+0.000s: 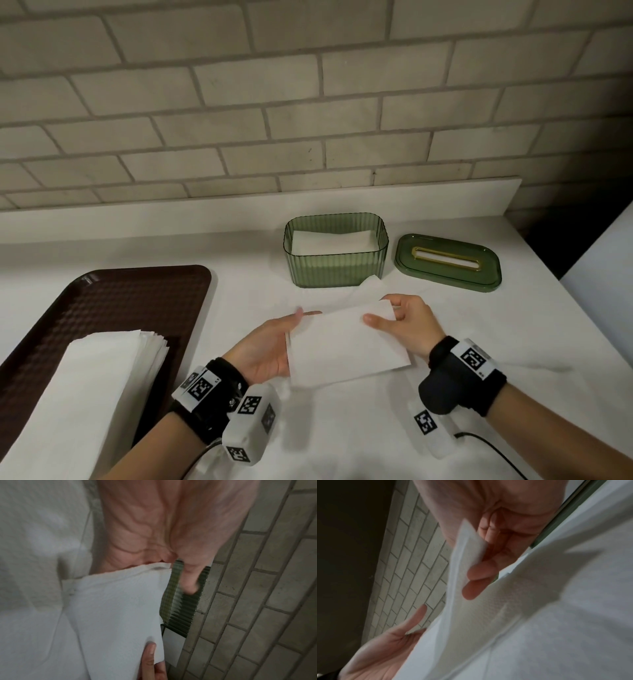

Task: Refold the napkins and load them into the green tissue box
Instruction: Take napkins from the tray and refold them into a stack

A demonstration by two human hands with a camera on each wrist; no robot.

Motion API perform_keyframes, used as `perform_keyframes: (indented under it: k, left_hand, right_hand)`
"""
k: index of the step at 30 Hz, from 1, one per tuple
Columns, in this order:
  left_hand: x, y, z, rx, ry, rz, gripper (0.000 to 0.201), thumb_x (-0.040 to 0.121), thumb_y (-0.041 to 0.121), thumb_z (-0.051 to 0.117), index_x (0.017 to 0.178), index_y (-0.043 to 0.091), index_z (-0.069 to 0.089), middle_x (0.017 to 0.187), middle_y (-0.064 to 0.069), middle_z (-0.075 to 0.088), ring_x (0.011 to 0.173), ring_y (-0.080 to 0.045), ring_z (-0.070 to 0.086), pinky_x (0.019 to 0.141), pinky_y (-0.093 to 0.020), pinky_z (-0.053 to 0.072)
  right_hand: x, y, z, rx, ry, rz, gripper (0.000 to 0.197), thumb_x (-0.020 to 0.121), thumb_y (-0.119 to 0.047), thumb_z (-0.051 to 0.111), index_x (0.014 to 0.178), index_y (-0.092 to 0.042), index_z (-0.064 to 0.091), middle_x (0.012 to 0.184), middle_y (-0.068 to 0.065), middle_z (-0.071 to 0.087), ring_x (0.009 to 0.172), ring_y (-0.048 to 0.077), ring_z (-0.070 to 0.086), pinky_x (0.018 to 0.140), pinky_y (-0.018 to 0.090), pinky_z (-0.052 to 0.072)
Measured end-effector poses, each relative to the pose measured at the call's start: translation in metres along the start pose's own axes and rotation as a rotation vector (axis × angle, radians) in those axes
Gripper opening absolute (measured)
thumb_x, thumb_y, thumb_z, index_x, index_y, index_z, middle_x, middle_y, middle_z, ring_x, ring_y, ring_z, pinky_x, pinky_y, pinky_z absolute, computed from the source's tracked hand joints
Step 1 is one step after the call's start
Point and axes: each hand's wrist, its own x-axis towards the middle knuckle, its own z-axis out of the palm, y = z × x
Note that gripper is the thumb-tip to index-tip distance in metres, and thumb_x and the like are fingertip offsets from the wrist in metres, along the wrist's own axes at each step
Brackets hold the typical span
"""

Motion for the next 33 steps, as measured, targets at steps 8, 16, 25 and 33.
perform_keyframes:
  k: [8,16,25,33]
  left_hand:
    - [-0.019,0.011,0.016,0.409,-0.081,0.398,0.031,0.097,-0.006,0.048,0.123,0.002,0.063,0.119,-0.014,0.069,0.105,-0.023,0.067,0.084,-0.031,0.056]
    - [-0.027,0.010,0.023,0.569,0.103,0.742,0.028,0.095,-0.005,0.053,0.115,0.009,0.067,0.111,0.003,0.072,0.101,-0.005,0.065,0.084,-0.015,0.047]
    - [0.002,-0.005,0.017,0.986,0.251,0.696,0.031,0.089,0.005,0.061,0.117,0.016,0.065,0.110,0.005,0.070,0.106,-0.010,0.065,0.092,-0.026,0.049]
    - [-0.005,0.109,0.031,0.844,0.563,1.019,0.036,0.086,0.002,0.067,0.118,0.013,0.055,0.092,-0.010,0.073,0.079,-0.022,0.071,0.072,-0.032,0.060]
  right_hand:
    - [-0.006,-0.026,-0.010,-0.654,-0.176,-0.300,0.076,0.041,-0.075,0.076,0.109,-0.049,0.056,0.129,-0.020,0.037,0.120,0.006,0.031,0.099,0.031,0.026]
    - [-0.008,-0.050,-0.026,-0.410,-0.105,-0.370,0.017,0.066,-0.025,0.087,0.070,-0.023,0.071,0.073,-0.014,0.069,0.074,0.002,0.062,0.075,0.017,0.045]
    - [0.002,-0.022,-0.003,-0.550,-0.179,-0.335,0.033,0.075,-0.008,0.070,0.089,-0.036,0.059,0.091,-0.007,0.066,0.082,0.002,0.059,0.075,0.017,0.045]
    - [0.056,-0.125,-0.032,-0.374,0.105,-0.522,0.040,0.077,-0.003,0.073,0.105,-0.025,0.056,0.099,-0.005,0.064,0.088,0.018,0.064,0.075,0.025,0.054]
